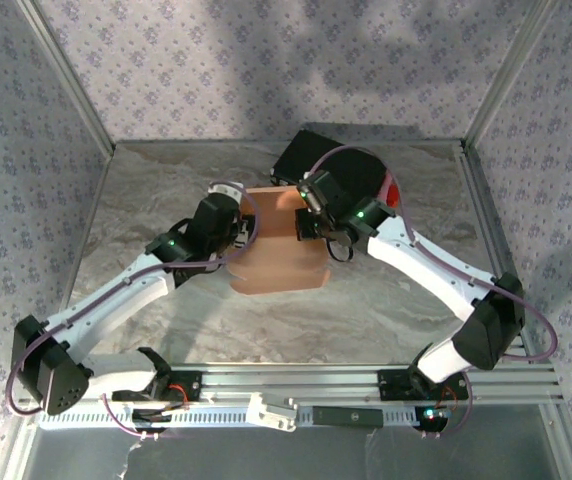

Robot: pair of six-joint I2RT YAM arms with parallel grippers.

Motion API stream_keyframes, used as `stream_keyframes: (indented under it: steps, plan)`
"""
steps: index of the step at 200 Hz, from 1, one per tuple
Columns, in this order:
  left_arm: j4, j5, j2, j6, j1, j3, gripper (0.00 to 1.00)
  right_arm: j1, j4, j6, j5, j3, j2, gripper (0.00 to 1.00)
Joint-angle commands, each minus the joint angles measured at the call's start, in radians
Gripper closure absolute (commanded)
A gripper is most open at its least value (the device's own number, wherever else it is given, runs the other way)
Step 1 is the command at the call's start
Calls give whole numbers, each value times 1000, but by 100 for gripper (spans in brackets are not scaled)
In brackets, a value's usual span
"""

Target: Fold the paper box

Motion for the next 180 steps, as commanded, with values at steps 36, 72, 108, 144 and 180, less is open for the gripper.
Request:
stream_keyframes:
  steps: [36, 72, 108, 144, 180]
  plan:
    - [-61, -15, -22, 29, -1, 93, 37, 8, -91, 61, 39, 85, 67, 100]
    - [-80, -38, 2, 49, 5, 126, 36, 7, -216, 96, 56, 174, 126, 100]
    - [-116, -31, 61, 56, 23, 177, 37, 0, -239, 108, 38, 201, 148, 100]
    - [-120, -74, 97, 68, 27, 187, 43, 2, -234, 102, 29, 199, 143, 100]
    - [-100, -88, 125, 77, 25, 181, 49, -1, -227, 106, 9, 199, 135, 100]
